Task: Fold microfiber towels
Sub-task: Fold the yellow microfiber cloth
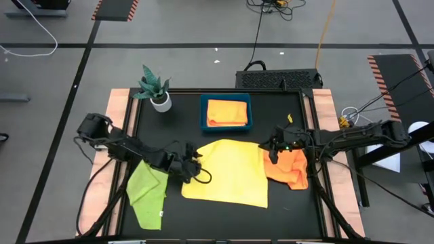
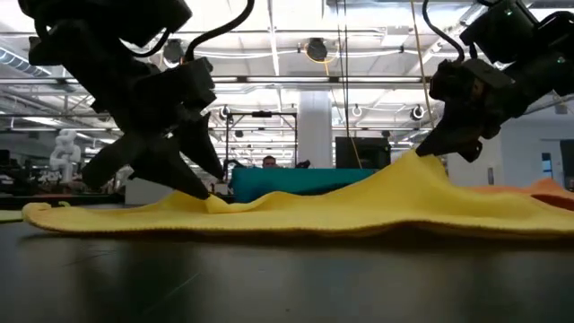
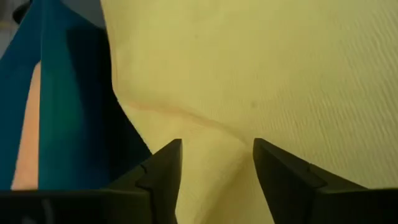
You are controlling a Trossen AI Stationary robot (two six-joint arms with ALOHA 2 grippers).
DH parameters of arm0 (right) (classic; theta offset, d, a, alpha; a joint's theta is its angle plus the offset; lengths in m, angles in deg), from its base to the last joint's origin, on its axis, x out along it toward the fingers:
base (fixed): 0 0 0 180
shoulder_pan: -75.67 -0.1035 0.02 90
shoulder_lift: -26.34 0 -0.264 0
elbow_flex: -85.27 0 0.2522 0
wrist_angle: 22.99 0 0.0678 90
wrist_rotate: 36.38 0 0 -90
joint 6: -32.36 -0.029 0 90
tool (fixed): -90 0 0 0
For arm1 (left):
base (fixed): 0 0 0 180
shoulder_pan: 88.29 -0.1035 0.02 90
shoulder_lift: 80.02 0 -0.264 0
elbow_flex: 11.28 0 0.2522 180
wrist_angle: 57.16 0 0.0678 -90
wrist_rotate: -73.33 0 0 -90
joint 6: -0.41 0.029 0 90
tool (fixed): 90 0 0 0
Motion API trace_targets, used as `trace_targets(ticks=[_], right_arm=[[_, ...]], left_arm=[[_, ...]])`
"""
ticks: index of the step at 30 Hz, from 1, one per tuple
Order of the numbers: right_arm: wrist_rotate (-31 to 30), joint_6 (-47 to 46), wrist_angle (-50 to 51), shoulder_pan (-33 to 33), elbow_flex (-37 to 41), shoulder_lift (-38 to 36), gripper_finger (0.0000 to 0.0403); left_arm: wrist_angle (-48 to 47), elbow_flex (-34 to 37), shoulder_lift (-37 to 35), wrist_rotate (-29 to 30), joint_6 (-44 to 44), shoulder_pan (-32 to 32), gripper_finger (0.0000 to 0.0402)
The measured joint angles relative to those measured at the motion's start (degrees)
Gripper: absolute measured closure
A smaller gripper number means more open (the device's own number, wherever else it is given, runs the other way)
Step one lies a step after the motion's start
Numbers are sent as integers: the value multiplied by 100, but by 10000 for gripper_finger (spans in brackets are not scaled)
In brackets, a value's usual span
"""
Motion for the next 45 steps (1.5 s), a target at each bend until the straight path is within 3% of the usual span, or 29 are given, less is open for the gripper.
trace_targets(ticks=[11,31,45], right_arm=[[111,-9,-28,-2,36,0,399],[122,283,-512,-2,36,2,399],[546,473,-474,7,36,2,399]], left_arm=[[-679,-6,7,-223,262,-13,226],[-107,-10,352,150,608,-118,241],[-11,-8,350,356,1157,-118,269]])
